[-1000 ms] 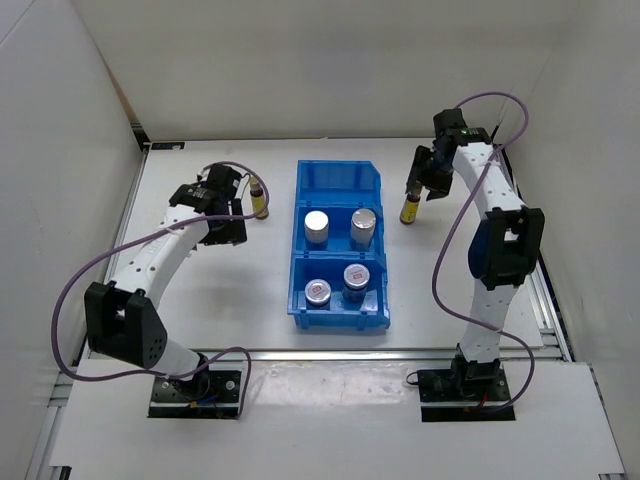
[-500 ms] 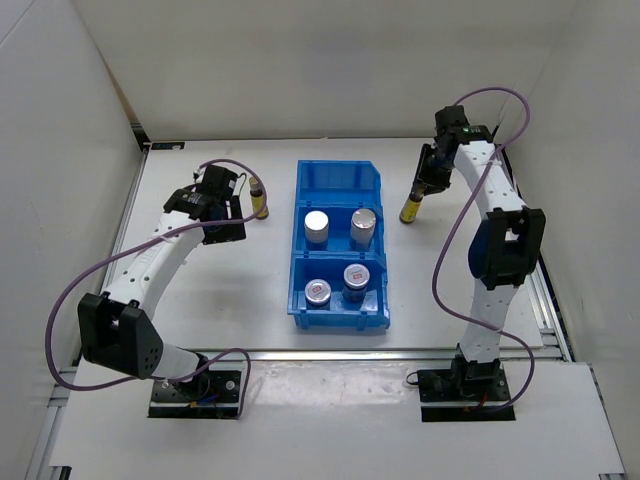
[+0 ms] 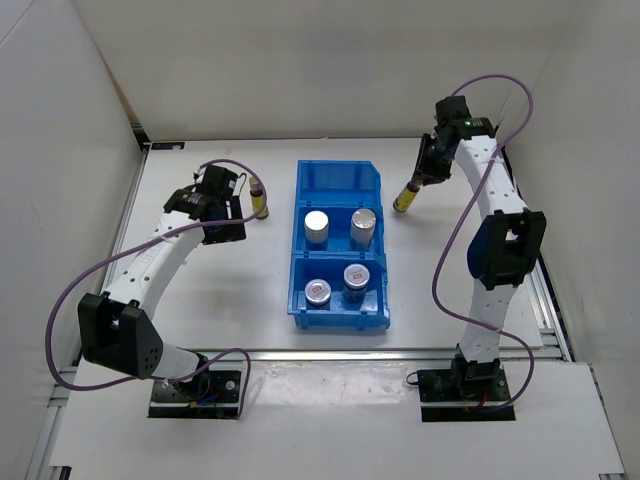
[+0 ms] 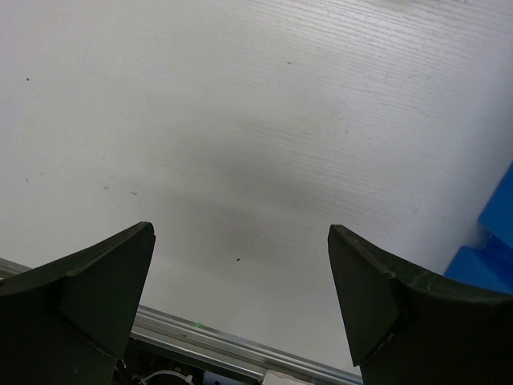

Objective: Organize the condiment bottles

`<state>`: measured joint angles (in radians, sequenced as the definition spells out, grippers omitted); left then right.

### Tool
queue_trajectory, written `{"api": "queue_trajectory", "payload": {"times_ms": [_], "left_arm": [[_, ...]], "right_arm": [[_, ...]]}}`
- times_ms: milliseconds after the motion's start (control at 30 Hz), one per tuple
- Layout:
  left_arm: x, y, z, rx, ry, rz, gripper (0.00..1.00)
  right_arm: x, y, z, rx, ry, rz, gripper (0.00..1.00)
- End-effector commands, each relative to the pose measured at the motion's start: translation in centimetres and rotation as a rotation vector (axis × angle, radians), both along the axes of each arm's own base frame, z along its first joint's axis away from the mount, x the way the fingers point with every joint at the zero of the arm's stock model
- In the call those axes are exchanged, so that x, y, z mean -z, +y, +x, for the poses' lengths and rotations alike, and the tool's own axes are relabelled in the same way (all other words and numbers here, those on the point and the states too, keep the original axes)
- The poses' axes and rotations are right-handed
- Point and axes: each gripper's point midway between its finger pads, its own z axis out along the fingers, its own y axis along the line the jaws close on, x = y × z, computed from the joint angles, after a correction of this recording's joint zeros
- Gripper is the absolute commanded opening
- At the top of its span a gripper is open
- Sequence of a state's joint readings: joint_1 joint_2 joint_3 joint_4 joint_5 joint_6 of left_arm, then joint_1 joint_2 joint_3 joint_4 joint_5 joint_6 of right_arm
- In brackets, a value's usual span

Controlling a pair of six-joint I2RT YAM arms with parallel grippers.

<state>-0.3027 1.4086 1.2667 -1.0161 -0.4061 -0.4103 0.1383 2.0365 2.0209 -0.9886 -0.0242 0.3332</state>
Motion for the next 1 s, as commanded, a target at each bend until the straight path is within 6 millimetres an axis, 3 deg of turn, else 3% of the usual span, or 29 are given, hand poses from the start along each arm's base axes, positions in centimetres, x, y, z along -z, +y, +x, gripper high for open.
{"api": "queue_trajectory", "payload": {"times_ms": [0, 33, 200, 300, 500, 567, 667, 833, 867, 967], "left_arm": [[-0.9, -0.2, 0.0, 0.017, -0.036, -0.022, 1.00], [-0.9, -0.2, 0.0, 0.017, -0.036, -0.022, 1.00], [-0.6, -0.4, 0.2, 0.021, -0.025, -0.027, 1.00], [-0.6, -0.4, 0.2, 0.021, -0.025, -0.027, 1.00], [-0.6, -0.4, 0.2, 0.021, -0.025, -0.027, 1.00], [-0.9, -0.4, 0.2, 0.021, -0.033, -0.030, 1.00], [-0.9, -0.4, 0.2, 0.021, -0.034, -0.030, 1.00], [-0.9, -0.4, 0.2, 0.021, -0.034, -0.030, 1.00], [-0.9, -0.4, 0.2, 0.021, -0.034, -0.030, 1.00], [-0.6, -0.4, 0.2, 0.021, -0.025, -0.027, 1.00]], "right_arm": [[-9.8, 2.4, 1.6, -0.055, -0.276, 0.045, 0.01], [-11.7, 2.5, 2.0, -0.055, -0.325, 0.053, 0.00], [-13.4, 7.1, 3.3, -0.162, -0.397, 0.080, 0.00], [-12.8, 9.4, 3.6, -0.209, -0.385, 0.102, 0.00], [-9.2, 12.9, 2.9, -0.282, -0.316, 0.069, 0.00], [-7.5, 13.5, 2.4, -0.285, -0.279, 0.028, 0.00], [-6.9, 13.9, 1.9, -0.304, -0.273, -0.017, 0.00], [-5.4, 13.4, 2.0, -0.305, -0.248, -0.081, 0.00], [-5.8, 13.2, 2.0, -0.306, -0.257, -0.093, 0.00], [-3.8, 12.5, 2.3, -0.297, -0.207, -0.147, 0.00]]}}
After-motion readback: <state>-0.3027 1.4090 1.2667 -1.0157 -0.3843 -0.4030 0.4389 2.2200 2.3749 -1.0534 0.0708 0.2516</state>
